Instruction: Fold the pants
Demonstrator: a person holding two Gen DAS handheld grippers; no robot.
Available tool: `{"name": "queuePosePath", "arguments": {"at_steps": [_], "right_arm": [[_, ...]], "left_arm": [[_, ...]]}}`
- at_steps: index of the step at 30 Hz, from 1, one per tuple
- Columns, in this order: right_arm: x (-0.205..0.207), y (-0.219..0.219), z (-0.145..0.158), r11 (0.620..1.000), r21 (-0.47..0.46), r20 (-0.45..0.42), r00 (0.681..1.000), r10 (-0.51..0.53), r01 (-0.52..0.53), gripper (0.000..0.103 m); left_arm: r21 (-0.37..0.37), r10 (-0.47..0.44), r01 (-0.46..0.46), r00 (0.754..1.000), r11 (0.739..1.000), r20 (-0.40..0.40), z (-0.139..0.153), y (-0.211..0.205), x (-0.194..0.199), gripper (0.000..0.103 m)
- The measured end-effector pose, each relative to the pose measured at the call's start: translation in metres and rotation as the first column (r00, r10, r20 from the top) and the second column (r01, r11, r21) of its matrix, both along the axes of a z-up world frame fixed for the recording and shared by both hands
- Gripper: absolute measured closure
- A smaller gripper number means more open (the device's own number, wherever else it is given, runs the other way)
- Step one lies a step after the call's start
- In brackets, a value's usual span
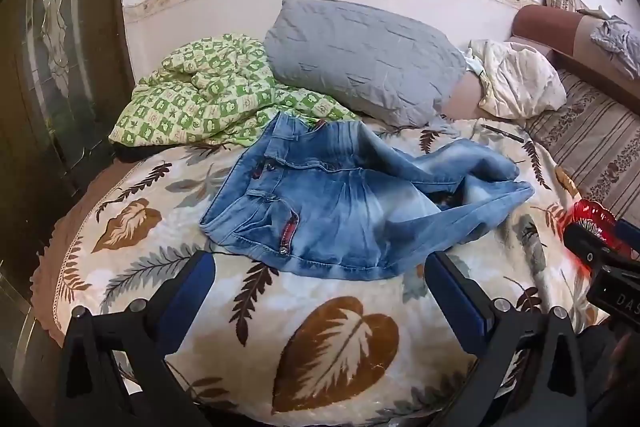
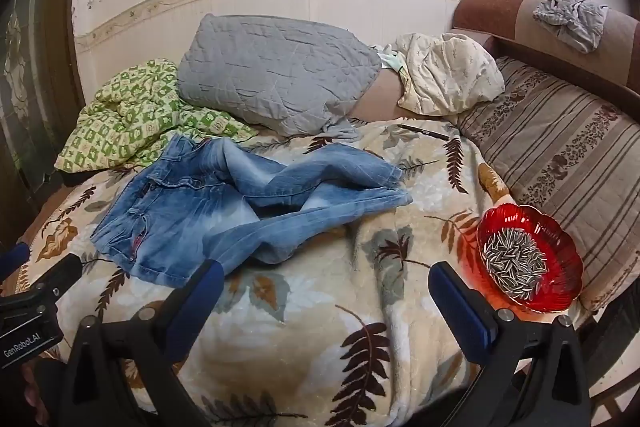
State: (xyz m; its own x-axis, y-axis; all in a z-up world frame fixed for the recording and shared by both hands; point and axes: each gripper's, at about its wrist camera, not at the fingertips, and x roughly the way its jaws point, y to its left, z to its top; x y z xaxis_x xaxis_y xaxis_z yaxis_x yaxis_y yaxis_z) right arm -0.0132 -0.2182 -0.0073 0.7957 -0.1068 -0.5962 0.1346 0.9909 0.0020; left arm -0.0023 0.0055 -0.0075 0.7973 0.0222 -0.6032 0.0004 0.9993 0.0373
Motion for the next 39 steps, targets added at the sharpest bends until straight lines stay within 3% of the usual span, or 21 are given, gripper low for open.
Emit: {"name": "queuePosePath", "arguments": {"at_steps": [39], "right_arm": [[-0.0009, 0.0075, 0.001, 1.0, -0.006, -0.005, 1.0, 0.019, -0.019, 0.0]], "left_arm": [[0.011, 0.009, -0.009, 1.0, 1.0, -0.023, -0.0083, 0.0059, -0.0009, 0.0]]}}
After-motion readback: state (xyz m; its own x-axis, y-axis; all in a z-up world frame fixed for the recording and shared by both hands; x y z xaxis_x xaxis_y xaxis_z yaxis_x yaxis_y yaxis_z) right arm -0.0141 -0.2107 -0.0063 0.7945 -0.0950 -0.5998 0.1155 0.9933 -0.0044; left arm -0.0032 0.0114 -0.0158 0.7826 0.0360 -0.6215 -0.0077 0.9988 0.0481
